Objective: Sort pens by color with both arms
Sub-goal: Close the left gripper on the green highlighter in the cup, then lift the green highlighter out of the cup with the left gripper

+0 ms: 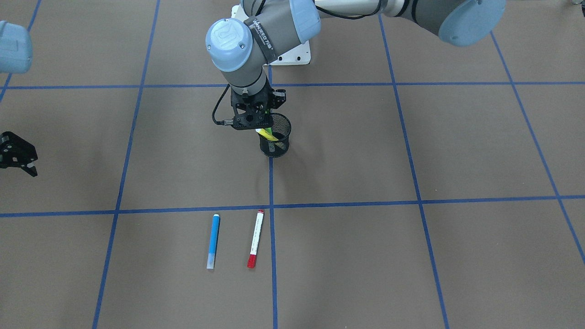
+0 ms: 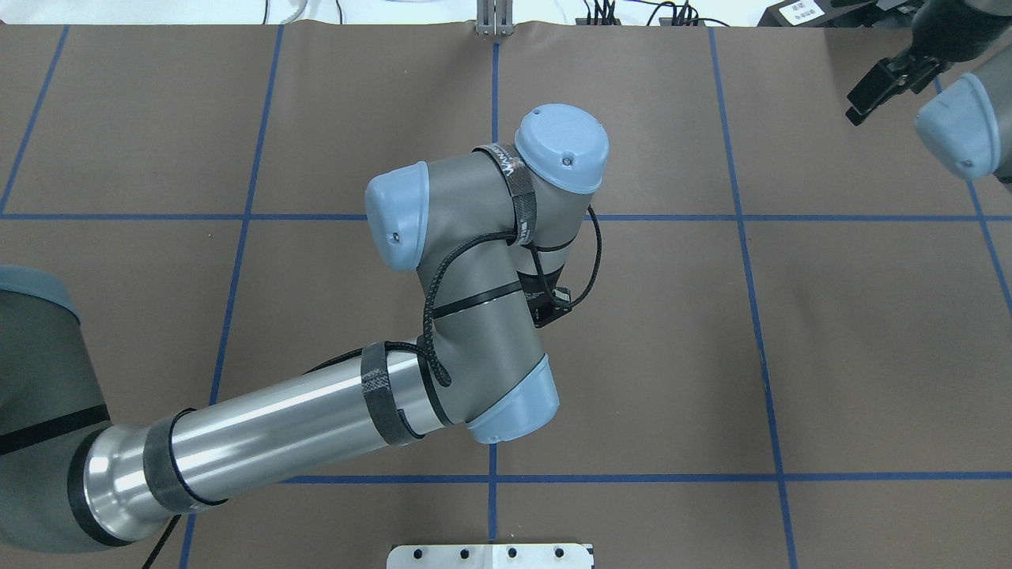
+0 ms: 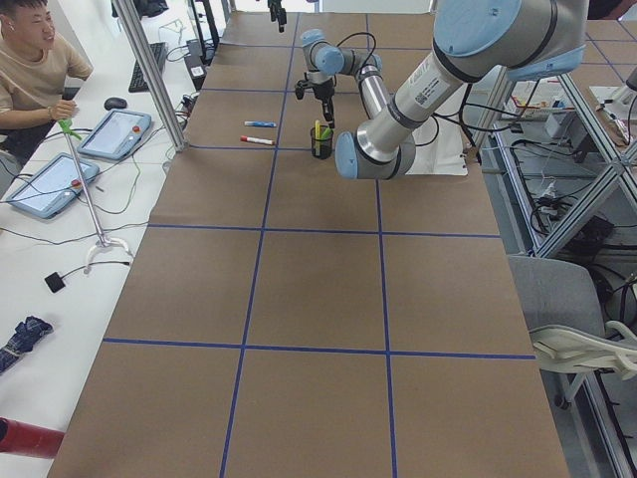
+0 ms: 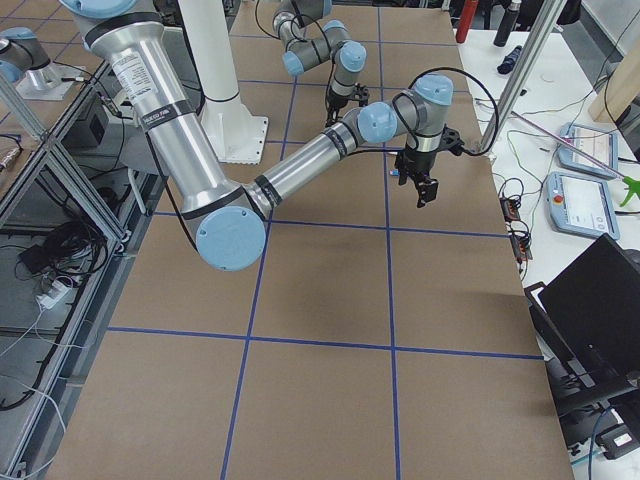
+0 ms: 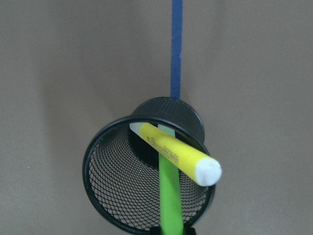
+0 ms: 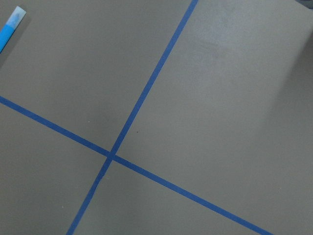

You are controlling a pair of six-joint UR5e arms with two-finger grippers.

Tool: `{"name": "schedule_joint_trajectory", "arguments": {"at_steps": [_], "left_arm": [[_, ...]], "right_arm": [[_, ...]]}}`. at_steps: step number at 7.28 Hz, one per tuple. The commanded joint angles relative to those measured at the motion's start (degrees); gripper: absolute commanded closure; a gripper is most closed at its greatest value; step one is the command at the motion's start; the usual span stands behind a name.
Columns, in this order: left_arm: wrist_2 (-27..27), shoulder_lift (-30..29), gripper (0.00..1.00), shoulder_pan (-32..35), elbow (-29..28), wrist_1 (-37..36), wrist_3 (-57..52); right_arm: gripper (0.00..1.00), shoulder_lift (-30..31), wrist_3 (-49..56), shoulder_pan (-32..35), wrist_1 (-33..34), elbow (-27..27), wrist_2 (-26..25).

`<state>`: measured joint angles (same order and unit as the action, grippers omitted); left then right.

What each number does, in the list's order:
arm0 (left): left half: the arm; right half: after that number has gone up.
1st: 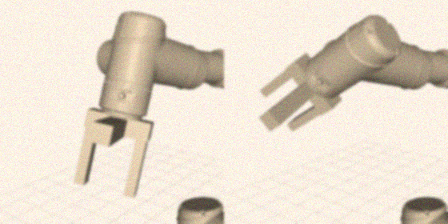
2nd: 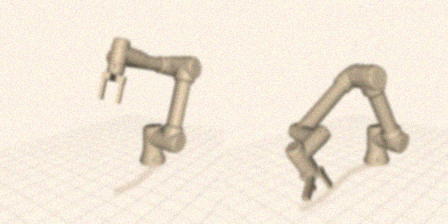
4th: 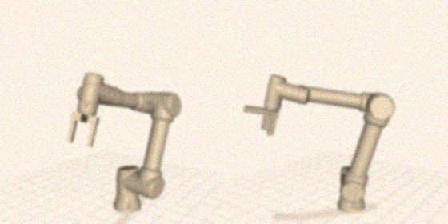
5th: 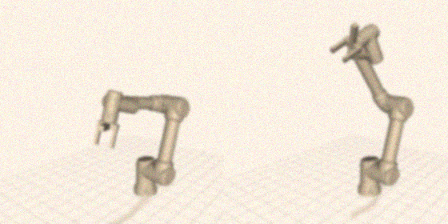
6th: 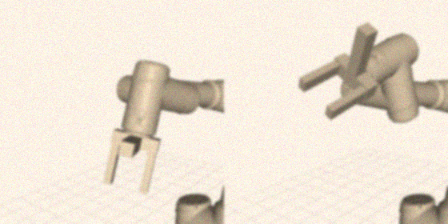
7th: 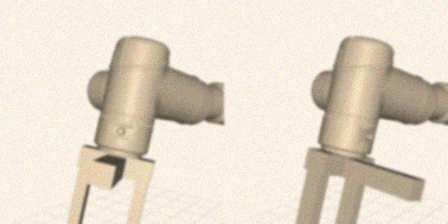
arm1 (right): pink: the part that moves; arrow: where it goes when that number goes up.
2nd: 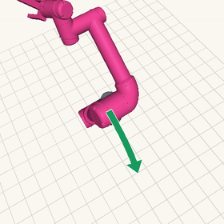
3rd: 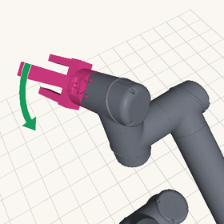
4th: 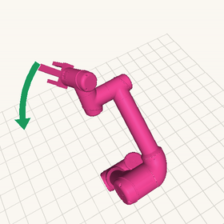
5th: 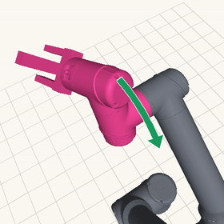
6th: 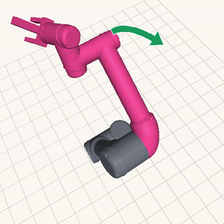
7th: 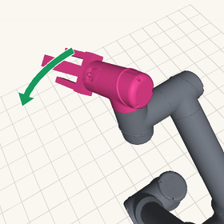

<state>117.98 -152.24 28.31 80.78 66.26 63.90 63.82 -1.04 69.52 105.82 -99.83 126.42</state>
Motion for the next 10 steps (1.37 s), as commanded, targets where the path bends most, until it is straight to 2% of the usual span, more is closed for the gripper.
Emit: {"name": "schedule_joint_trajectory", "arguments": {"at_steps": [1,4,8,10], "left_arm": [[0.05,0.01,1.00,0.16,3.31,-1.13,0.00],[0.14,0.10,1.00,0.25,11.48,-6.40,-0.44],[0.06,0.01,1.00,3.05,21.15,-7.64,0.17],[-0.12,-0.25,1.00,7.08,21.87,-6.33,0.26]], "right_arm": [[0.00,-0.02,-0.01,0.00,0.00,0.08,-0.04],[0.00,-0.10,-0.01,0.00,0.00,0.08,-0.04],[0.00,-0.37,-0.10,0.00,0.00,0.16,-0.04],[0.00,-0.45,-0.19,0.00,0.00,0.17,-0.04]]}}
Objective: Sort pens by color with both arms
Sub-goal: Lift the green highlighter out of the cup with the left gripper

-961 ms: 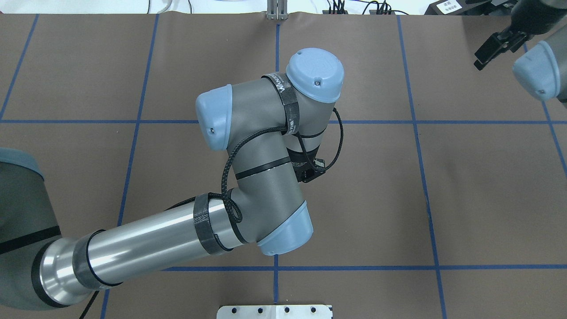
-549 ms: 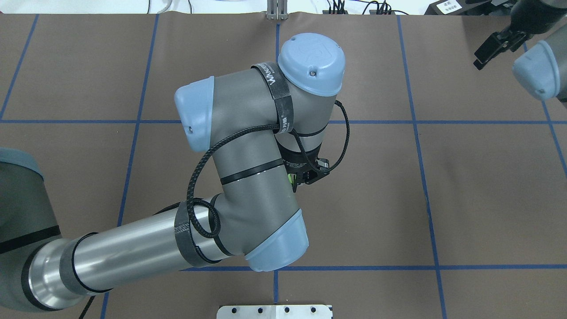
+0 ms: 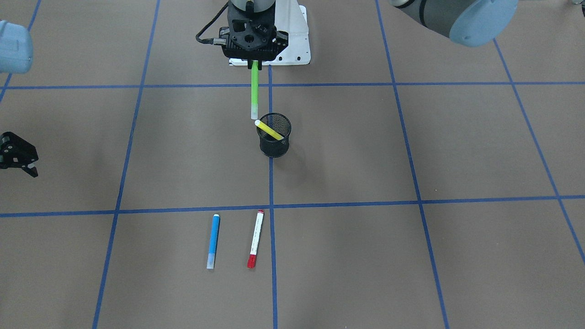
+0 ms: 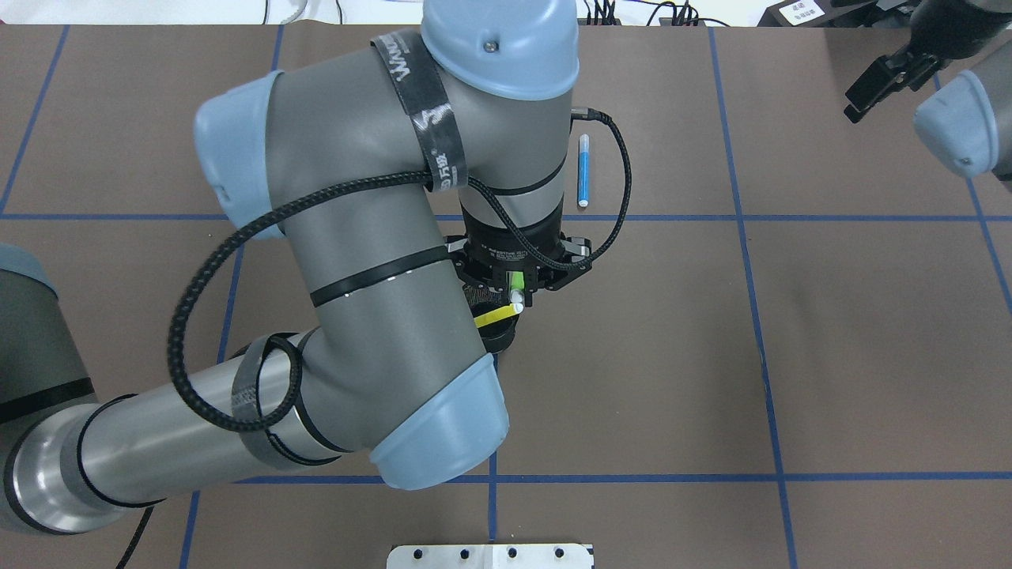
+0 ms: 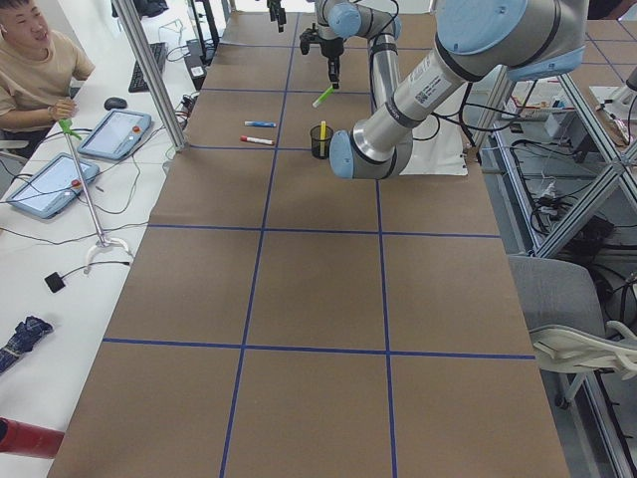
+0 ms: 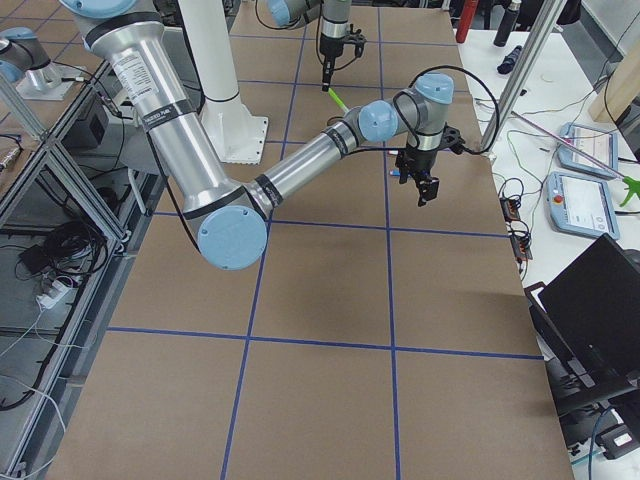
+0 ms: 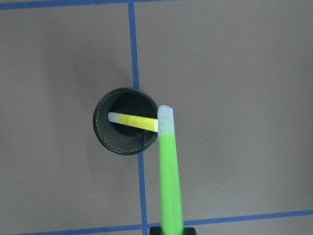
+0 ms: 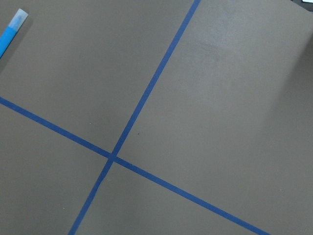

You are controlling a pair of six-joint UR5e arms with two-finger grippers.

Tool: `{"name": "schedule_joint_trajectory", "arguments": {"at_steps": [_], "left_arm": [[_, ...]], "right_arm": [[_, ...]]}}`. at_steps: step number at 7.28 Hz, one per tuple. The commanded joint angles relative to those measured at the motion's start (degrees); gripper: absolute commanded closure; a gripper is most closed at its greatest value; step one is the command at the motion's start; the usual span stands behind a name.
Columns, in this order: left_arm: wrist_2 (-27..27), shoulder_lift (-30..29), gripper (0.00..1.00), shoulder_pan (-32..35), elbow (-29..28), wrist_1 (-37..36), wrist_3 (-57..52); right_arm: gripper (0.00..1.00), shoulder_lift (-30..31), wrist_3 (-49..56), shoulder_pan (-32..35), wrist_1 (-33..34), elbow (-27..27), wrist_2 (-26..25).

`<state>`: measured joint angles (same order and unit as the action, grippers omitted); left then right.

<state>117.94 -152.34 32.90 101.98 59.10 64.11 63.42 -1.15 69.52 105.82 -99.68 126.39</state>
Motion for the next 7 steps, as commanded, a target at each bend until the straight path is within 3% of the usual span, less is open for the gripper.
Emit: {"name": "schedule_joint_trajectory", "arguments": {"at_steps": [1,3,4,7], "left_arm": [[-0.51,0.11,1.00,4.44,0.59,3.89,0.74],[-8.30,2.47,1.00,4.98,-0.03,12.05,2.59],[-14.86,5.10,1.00,4.98,-0.64,19.05,5.64],[-25.80,6.36,1.00,4.81,-15.18,37.69,6.82]], "right_arm": [[0.00,-0.05,-0.16,0.00,-0.09,0.10,0.00],[0.00,-0.14,-0.16,0.00,-0.09,0.37,0.00],[0.00,-0.14,-0.16,0.00,-0.09,0.37,0.00],[0.00,-0.14,-0.25,0.00,-0.09,0.46,0.00]]}}
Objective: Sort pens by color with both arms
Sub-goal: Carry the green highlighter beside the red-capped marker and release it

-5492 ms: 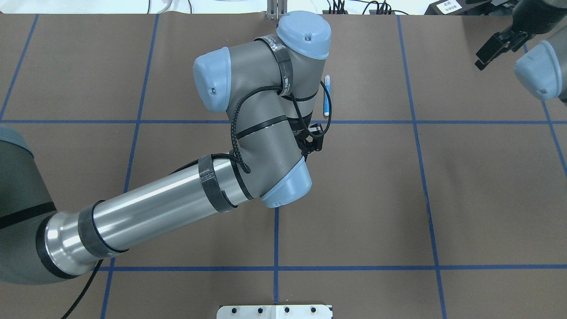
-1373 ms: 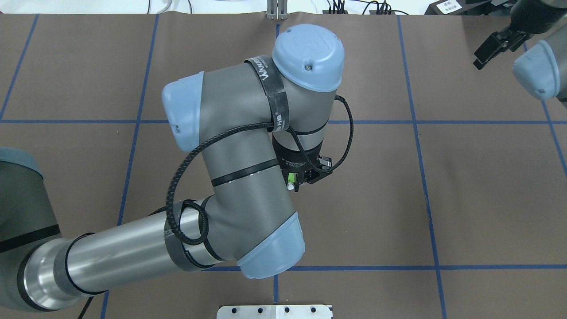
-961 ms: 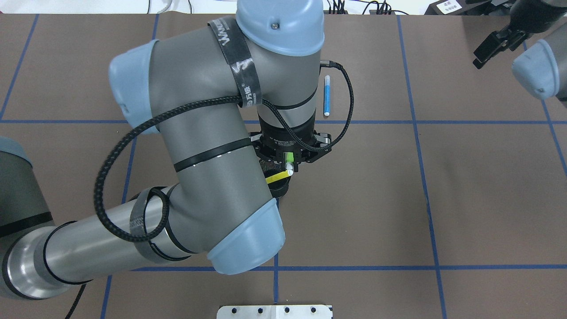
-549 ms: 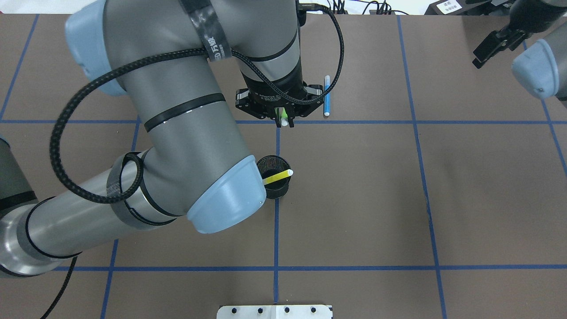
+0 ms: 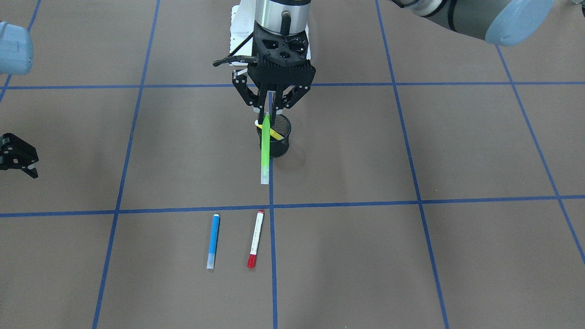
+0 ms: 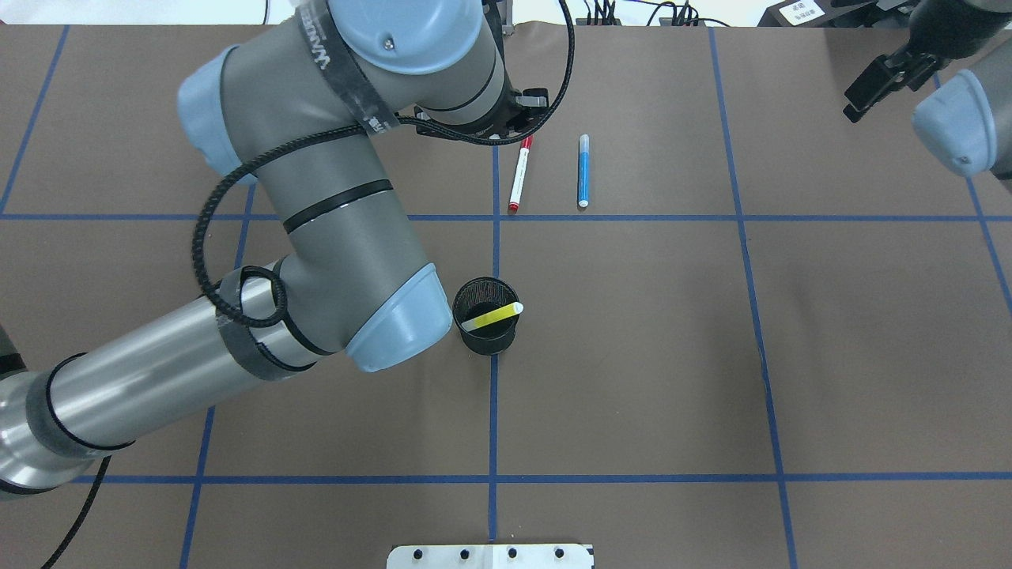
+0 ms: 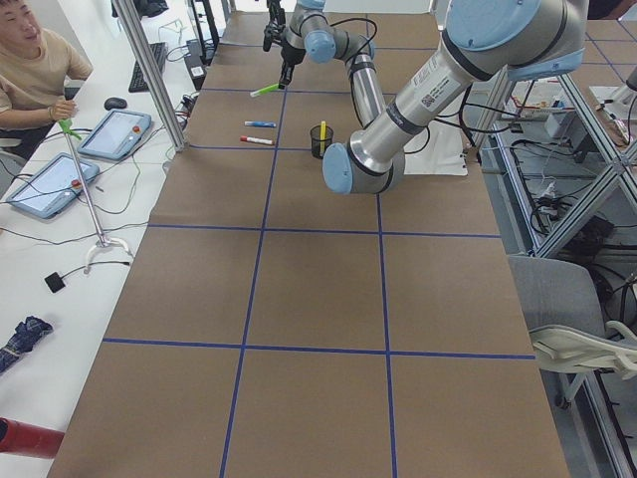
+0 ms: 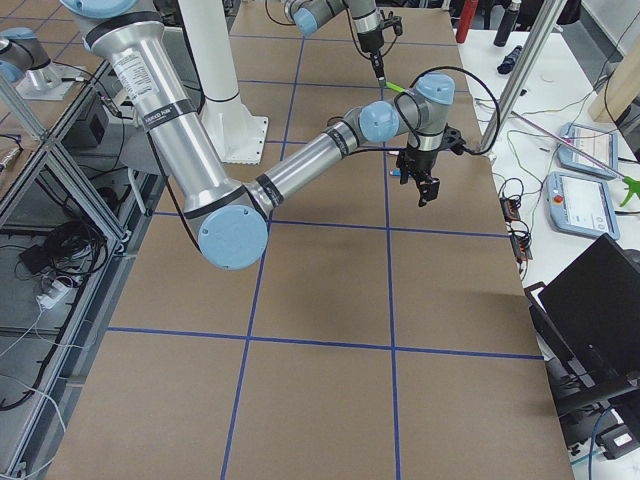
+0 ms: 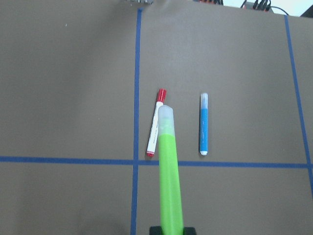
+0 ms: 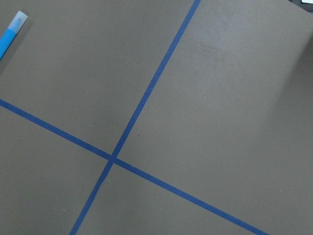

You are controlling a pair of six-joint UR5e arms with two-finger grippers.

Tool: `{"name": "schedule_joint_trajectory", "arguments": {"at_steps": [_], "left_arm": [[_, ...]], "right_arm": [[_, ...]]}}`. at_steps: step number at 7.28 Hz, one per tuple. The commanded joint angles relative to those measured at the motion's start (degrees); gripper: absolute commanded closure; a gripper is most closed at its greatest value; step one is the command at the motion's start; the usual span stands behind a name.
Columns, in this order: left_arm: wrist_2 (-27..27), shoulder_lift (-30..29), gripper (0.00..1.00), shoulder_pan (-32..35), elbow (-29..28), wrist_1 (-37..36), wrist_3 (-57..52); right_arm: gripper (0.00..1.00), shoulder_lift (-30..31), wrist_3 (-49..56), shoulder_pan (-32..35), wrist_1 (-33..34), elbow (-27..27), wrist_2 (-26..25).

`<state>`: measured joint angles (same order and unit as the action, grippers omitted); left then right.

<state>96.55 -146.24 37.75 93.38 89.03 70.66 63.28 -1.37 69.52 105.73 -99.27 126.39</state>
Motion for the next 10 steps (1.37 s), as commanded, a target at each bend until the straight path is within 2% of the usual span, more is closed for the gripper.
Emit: {"name": "schedule_joint_trajectory", "arguments": {"at_steps": [1,2,4,6,8,9,10], "left_arm": [[-7.32,0.25,1.00,-0.13,-11.94,14.52,-0.25],[-8.30,0.25,1.00,-0.04,-16.35,19.03,-1.65],[-8.31,1.47,1.00,0.22,-18.06,21.78,-10.58],[-8.31,7.00,1.00,-0.13,-18.67,28.10,-15.61],[-8.31,7.11,1.00,-0.83,-21.74,28.48,-16.08],[-8.31,6.85,0.94,-1.35,-22.97,28.56,-17.73],[-8.31,6.85,0.76,-1.45,-25.16,31.61,-18.70]], "right_arm": [[0.00,0.00,-0.03,0.00,0.00,0.04,0.00],[0.00,-0.09,-0.03,0.00,0.00,0.12,0.00],[0.00,-0.09,0.06,0.00,0.00,0.30,0.00],[0.00,-0.09,0.06,0.00,0.00,0.30,0.00],[0.00,-0.18,-0.12,0.00,0.00,0.30,0.00],[0.00,-0.18,-0.03,0.00,0.00,0.30,0.00],[0.00,-0.18,-0.03,0.00,0.00,0.30,0.00]]}}
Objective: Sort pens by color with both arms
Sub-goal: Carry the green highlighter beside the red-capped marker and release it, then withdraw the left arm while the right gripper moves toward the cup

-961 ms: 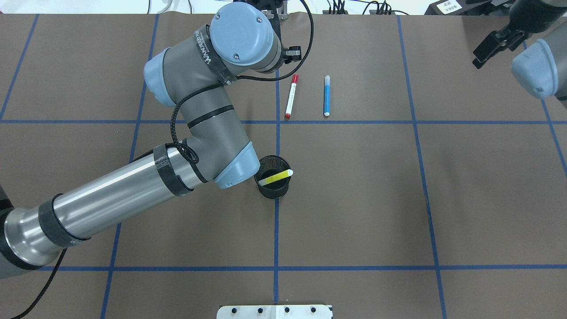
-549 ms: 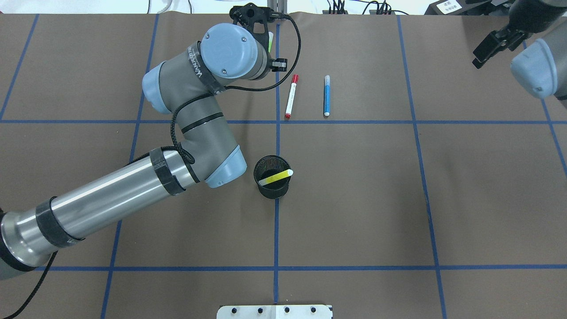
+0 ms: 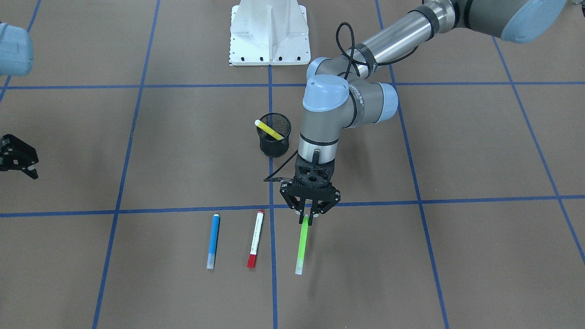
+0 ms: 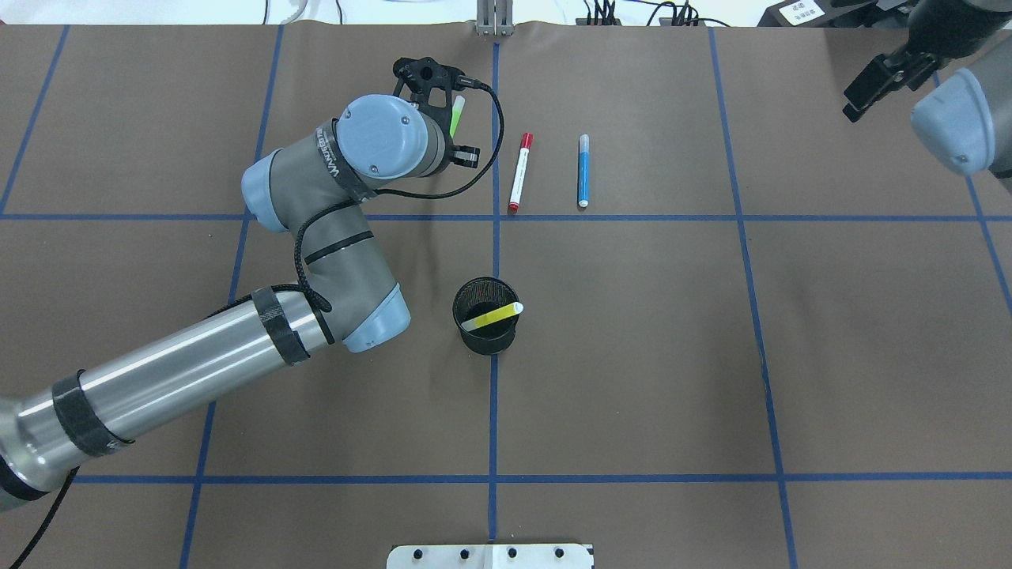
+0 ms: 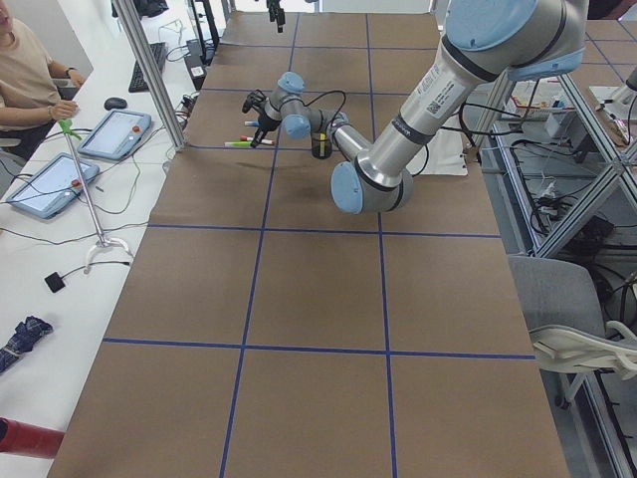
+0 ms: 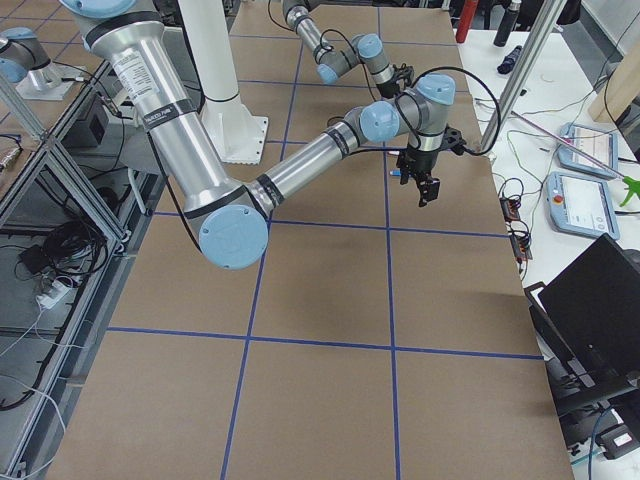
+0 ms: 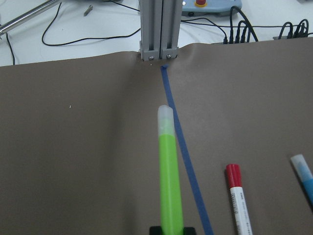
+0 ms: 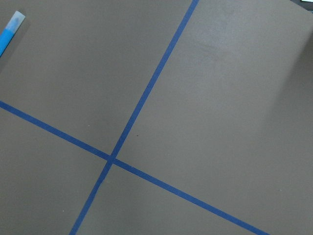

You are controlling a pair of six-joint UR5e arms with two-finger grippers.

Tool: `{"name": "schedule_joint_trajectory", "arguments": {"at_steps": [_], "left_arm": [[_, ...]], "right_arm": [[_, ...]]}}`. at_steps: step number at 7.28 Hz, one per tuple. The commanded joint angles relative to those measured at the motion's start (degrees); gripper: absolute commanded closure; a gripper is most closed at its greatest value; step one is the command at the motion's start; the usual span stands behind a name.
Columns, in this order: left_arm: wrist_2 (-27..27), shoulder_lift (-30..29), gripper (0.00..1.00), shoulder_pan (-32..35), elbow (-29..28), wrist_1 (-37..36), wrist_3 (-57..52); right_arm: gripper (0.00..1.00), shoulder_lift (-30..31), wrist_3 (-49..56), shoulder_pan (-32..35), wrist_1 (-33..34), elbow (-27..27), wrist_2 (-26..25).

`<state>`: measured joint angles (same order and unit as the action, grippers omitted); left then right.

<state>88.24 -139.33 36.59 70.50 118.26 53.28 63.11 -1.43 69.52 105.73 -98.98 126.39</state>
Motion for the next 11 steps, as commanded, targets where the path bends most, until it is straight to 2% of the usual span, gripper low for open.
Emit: {"name": "schedule_joint_trajectory", "arguments": {"at_steps": [1,2,3,5,6,7,8,10,11], "left_arm": [[-0.09,-0.15,0.56,-0.38,-5.08,6.24,-1.43],[-0.09,-0.15,0.48,-0.38,-5.81,6.89,-1.43],[-0.09,-0.42,0.45,-0.38,-5.73,6.98,-1.43],[0.35,-1.90,0.25,-0.03,-4.59,6.46,-1.60],[0.61,-2.00,0.19,0.14,-2.67,4.81,-1.52],[2.35,-2.00,0.09,0.67,1.27,-0.69,-1.52],[6.46,-1.39,0.01,2.15,7.31,-8.32,-1.26],[11.75,4.73,0.00,5.49,22.76,-22.74,-1.78],[14.82,7.64,0.00,7.07,29.54,-28.38,-4.83]], "right_arm": [[0.00,0.00,0.02,0.00,0.00,0.02,0.00],[0.00,0.00,0.02,0.00,0.00,0.02,0.00],[0.00,0.00,0.02,0.00,0.00,0.02,0.00],[0.00,-0.18,-0.24,0.00,0.00,-0.15,0.09],[0.00,-0.88,-1.81,0.00,0.00,-0.42,0.26],[0.00,-2.10,-7.22,-0.70,-0.09,-0.68,0.35],[0.00,-3.16,-10.14,-1.75,-0.09,-1.03,0.61],[0.00,-3.34,-17.42,-4.91,0.00,-4.70,0.88],[0.00,-5.35,-21.90,-6.75,0.09,-5.77,1.84]]}}
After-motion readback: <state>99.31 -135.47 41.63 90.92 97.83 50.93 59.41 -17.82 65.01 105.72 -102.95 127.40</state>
